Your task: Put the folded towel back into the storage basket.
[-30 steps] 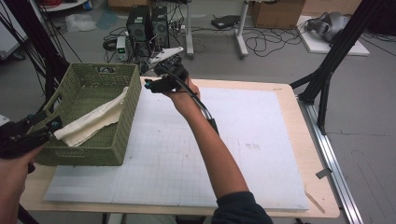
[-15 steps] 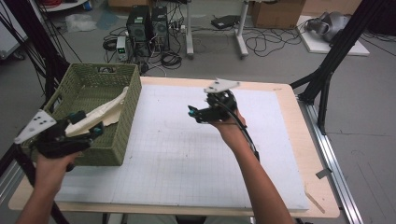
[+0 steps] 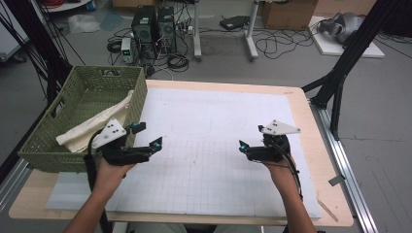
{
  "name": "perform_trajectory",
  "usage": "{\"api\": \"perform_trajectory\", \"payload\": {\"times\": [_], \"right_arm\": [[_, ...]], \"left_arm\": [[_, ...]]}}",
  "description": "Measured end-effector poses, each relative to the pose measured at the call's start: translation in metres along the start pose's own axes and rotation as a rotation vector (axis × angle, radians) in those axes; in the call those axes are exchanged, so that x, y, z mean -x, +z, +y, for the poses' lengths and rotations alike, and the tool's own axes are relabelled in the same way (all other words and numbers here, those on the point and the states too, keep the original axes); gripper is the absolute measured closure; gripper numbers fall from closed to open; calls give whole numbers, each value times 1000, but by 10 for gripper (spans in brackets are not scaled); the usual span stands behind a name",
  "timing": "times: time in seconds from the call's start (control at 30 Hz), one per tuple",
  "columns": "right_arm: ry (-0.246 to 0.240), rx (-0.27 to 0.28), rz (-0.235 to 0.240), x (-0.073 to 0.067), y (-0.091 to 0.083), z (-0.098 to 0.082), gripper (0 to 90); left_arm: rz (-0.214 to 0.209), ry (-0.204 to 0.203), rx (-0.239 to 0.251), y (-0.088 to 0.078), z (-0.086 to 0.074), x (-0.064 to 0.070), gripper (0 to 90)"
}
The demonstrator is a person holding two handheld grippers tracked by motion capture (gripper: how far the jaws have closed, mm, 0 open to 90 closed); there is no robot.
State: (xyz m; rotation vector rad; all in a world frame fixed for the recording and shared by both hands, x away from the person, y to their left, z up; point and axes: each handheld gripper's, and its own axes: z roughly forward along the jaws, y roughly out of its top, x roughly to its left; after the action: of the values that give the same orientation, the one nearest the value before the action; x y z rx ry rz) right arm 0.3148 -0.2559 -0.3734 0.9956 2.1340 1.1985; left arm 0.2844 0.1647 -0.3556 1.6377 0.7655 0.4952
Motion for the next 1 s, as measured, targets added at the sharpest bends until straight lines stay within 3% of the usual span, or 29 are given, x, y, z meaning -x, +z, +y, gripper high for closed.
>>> {"api": "perform_trajectory", "payload": {"times": [0.17,0.37,0.63,1.0], "right_arm": [[35,11,-23,6,-15,-25,114],[31,36,-54,5,-26,-41,112],[18,35,-59,1,-28,-46,111],[24,36,-71,-1,-28,-48,112]], "left_arm": [[-23,28,-28,19,-9,12,207],[-31,44,-44,33,-24,20,208],[-28,37,-71,37,-42,22,208],[-25,43,-75,34,-45,22,208]]}}
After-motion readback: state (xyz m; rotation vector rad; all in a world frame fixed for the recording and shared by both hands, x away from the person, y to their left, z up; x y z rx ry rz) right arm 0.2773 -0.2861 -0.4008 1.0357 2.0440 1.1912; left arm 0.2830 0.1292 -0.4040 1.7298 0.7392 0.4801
